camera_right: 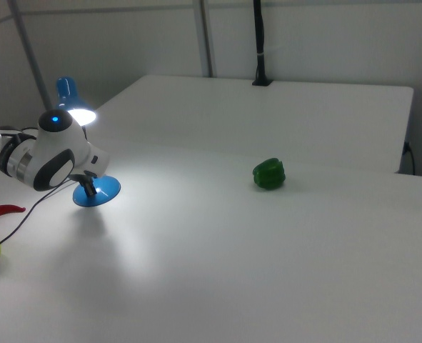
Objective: Turn off lamp
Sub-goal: 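Lower the gripper onto the switch on the lamp base, then press down on the lamp base switch with the gripper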
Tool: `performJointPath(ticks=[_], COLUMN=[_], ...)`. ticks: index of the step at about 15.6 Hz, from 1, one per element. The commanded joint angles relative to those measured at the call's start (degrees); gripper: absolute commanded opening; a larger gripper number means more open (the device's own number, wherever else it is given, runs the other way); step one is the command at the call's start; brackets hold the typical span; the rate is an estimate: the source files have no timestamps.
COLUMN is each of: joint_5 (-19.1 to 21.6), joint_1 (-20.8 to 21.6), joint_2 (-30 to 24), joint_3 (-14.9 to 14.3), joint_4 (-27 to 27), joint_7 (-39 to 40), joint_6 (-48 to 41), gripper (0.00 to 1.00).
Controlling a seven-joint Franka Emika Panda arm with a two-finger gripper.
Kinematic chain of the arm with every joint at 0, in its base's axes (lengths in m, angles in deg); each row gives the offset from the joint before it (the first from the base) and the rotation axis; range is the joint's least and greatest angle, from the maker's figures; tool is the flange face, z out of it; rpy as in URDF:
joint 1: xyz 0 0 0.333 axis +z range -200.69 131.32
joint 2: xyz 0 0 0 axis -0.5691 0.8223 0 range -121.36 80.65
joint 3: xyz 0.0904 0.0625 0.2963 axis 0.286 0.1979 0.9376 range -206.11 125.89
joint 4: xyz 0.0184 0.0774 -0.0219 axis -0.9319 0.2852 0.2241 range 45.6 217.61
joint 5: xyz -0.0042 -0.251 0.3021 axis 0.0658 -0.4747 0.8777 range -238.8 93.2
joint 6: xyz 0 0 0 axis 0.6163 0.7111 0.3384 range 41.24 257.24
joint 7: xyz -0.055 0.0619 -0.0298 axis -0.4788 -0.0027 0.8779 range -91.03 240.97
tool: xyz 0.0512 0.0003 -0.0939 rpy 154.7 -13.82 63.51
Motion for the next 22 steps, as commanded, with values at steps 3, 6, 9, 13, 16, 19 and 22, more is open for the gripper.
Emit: performJointPath(ticks=[3, 6, 9, 13, 16, 19, 22], joint_5=[1.14, 1.14, 1.14, 1.14, 1.14, 1.14, 1.14], joint_1=[0.07, -0.01, -0.1, -0.1, -0.1, -0.19, -0.71], joint_2=[0.54, 0.54, 0.62, 0.98, 0.98, 0.89, 0.01], joint_3=[0.3, 0.3, 0.3, 0.3, 0.3, 0.21, 0.3], joint_4=[0.52, 0.69, 0.69, 0.69, 0.69, 0.78, 1.39], joint_7=[-0.37, -0.37, -0.37, -0.37, -0.37, -0.28, -0.37], joint_6=[1.93, 1.84, 1.84, 1.75, 1.75, 1.57, 0.96], gripper=[0.0, 0.0, 0.0, 0.0, 0.0, 0.0, 0.0])
